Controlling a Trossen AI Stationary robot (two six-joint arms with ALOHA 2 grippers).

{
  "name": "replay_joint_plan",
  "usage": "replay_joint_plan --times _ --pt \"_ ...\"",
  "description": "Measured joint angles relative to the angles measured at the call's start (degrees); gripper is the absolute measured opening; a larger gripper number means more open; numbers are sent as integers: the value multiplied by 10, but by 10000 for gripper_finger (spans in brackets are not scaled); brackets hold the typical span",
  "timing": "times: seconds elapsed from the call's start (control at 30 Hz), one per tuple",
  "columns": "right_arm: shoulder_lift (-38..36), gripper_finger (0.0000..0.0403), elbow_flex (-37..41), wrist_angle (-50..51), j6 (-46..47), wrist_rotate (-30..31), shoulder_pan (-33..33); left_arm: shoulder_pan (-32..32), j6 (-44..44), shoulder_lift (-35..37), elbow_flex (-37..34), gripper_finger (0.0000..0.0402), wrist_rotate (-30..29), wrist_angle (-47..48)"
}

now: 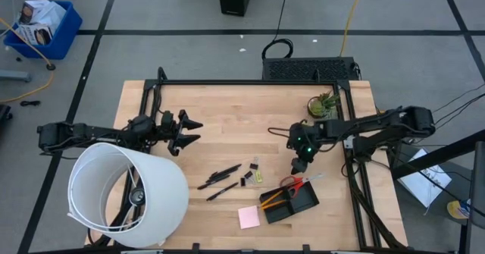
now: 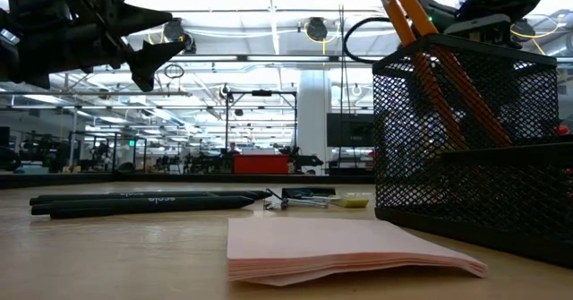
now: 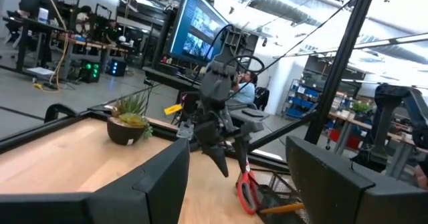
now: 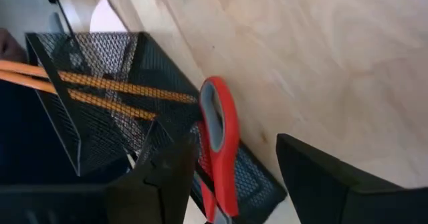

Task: Pick and place office supplies into organizer
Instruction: Put the red scissors into the black desk organizer

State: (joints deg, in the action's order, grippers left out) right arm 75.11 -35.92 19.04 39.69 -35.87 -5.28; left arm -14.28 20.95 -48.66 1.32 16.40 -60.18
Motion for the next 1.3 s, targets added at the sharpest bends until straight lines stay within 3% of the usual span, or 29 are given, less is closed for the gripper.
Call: replay_joint_plan --times 0.2,0.47,0.63,0.83,1.03,1.3 --pt "28 202 0 -93 22 -2 17 0 -7 0 0 253 -5 0" --pt "76 201 0 -93 22 9 30 0 -7 0 0 253 -5 -1" --pt "98 202 0 -90 23 -33 39 0 -7 0 0 253 -5 -1" --pt "101 189 0 -91 17 -34 39 0 -9 0 0 253 -5 -1" --pt "101 150 0 -90 13 -48 39 0 -10 0 0 253 -5 0" --pt "101 59 0 -90 4 -63 39 0 -28 0 0 253 -5 3"
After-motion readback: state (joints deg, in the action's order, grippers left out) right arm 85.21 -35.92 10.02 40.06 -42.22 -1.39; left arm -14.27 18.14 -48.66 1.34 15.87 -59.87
